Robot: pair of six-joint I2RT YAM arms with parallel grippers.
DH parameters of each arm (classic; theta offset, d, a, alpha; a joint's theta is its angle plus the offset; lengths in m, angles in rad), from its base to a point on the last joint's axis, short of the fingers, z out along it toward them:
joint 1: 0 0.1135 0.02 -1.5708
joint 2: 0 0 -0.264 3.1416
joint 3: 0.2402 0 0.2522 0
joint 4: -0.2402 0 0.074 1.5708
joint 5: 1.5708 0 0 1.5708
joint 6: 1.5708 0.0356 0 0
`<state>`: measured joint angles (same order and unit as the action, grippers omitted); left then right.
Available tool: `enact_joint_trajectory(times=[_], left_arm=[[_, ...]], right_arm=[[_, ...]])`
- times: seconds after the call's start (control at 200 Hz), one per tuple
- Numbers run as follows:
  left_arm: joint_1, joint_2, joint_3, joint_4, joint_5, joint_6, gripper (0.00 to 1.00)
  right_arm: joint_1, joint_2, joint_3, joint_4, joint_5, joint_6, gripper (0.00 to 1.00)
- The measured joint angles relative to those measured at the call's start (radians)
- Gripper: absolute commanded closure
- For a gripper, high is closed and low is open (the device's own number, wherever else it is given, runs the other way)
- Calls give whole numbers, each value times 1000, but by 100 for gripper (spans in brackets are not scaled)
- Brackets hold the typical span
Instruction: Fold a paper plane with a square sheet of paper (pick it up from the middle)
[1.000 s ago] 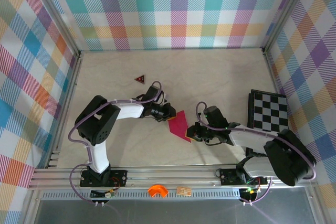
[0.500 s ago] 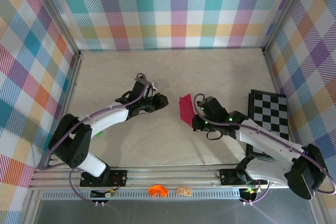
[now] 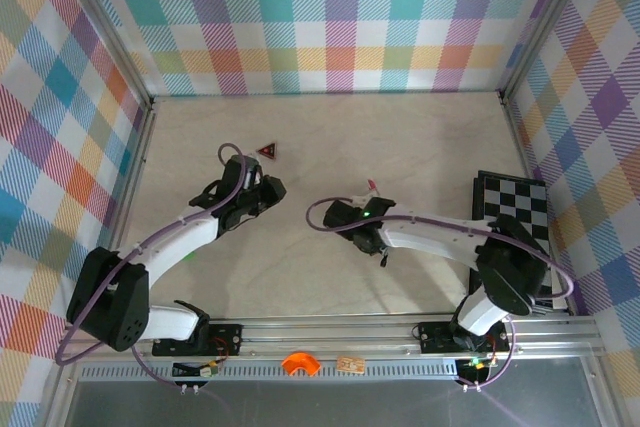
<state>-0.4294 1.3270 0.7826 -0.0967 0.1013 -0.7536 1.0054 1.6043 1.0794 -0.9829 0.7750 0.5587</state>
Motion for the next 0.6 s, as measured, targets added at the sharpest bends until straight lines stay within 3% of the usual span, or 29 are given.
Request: enact_joint_trajectory(times=[0.305, 0.365, 0.44, 0.6], left_arm=[[70, -47, -37, -41, -21, -17, 78], [75, -52, -38, -49, -21, -17, 78], [79, -57, -39, -64, -21, -16, 77], [79, -57, -43, -69, -11, -17, 77]], right_arm=[[99, 230, 90, 6, 32, -63, 82], [115, 257, 105, 38, -9, -85, 78], [122, 267, 111, 87, -79, -98, 63], [122, 241, 98, 220, -271, -127, 55]])
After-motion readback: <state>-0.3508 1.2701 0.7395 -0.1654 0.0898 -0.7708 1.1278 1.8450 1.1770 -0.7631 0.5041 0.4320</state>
